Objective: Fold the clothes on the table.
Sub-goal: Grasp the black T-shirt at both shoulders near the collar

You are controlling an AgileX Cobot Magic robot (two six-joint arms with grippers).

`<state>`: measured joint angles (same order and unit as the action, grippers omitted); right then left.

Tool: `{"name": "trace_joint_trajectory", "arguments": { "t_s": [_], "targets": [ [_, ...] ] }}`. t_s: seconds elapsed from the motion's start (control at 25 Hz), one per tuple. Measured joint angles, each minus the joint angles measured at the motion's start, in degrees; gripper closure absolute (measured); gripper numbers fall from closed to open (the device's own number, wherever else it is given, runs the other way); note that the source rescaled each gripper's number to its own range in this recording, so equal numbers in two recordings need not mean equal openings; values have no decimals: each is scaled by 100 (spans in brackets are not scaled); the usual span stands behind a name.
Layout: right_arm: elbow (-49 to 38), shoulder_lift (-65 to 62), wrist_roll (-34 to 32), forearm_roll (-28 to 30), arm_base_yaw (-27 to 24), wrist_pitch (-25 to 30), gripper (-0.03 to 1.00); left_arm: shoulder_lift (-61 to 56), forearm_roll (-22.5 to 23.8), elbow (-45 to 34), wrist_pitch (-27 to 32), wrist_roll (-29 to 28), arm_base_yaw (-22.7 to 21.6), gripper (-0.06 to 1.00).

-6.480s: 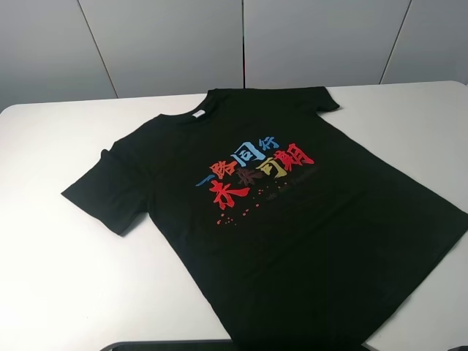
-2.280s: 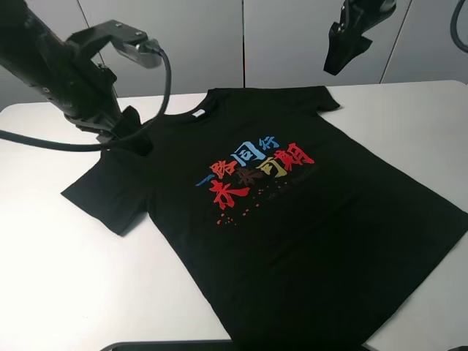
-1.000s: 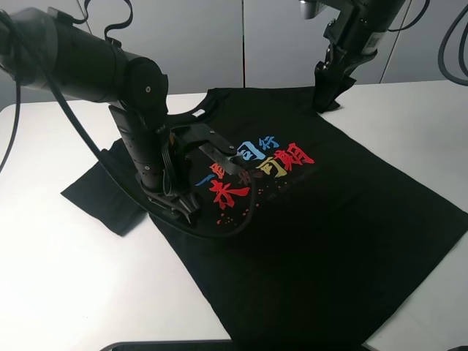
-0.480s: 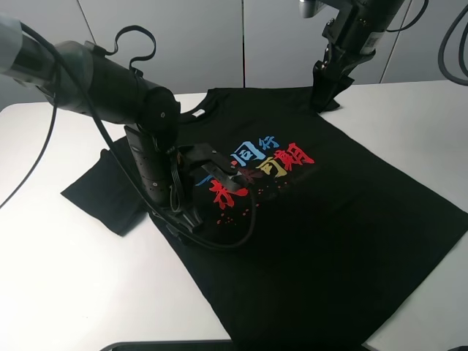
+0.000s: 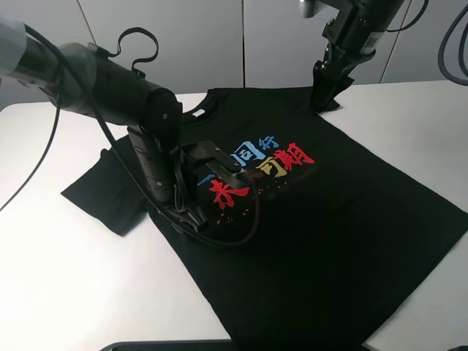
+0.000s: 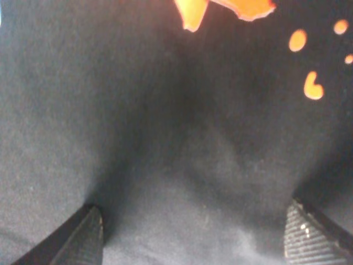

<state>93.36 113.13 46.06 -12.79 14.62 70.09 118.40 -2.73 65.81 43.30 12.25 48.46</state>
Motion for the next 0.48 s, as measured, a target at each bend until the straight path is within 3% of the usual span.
{"name": "trace_joint_trajectory", "arguments": {
  "t_s": [0.48],
  "targets": [
    [0, 0, 0, -117, 0, 8, 7, 190, 367, 129, 275, -24, 206, 7]
  ]
}}
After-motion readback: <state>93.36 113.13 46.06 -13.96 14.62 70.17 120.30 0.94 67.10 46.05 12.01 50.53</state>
